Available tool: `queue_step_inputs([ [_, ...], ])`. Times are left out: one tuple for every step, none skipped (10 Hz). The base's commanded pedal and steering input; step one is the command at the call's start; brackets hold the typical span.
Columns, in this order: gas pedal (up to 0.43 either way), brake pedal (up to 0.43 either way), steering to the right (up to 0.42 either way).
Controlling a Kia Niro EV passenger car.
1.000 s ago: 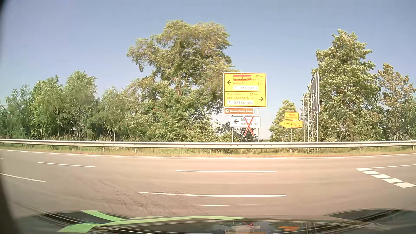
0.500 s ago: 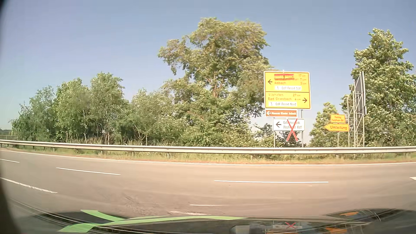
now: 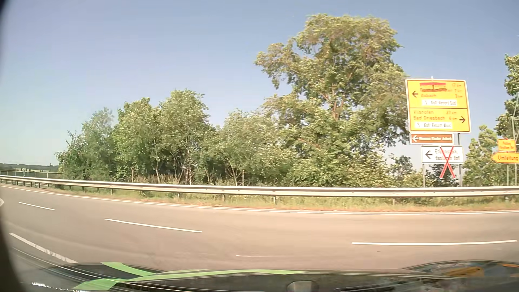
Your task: Follow the waypoints while adhering to traffic rules and regulations
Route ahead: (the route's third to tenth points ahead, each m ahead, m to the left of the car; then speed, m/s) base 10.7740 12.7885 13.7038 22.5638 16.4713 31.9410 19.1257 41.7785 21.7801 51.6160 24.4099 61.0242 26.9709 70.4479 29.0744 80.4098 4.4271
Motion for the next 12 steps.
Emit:
queue_step_inputs([
  [0.571, 0.000, -0.452],
  [0.559, 0.000, -0.453],
  [0.539, 0.000, -0.453],
  [0.539, 0.000, -0.453],
  [0.539, 0.000, -0.453],
  [0.539, 0.000, -0.448],
  [0.539, 0.000, -0.433],
  [0.539, 0.000, -0.417],
  [0.539, 0.000, -0.406],
  [0.539, 0.000, -0.387],
  [0.539, 0.000, -0.365],
  [0.539, 0.000, -0.330],
])
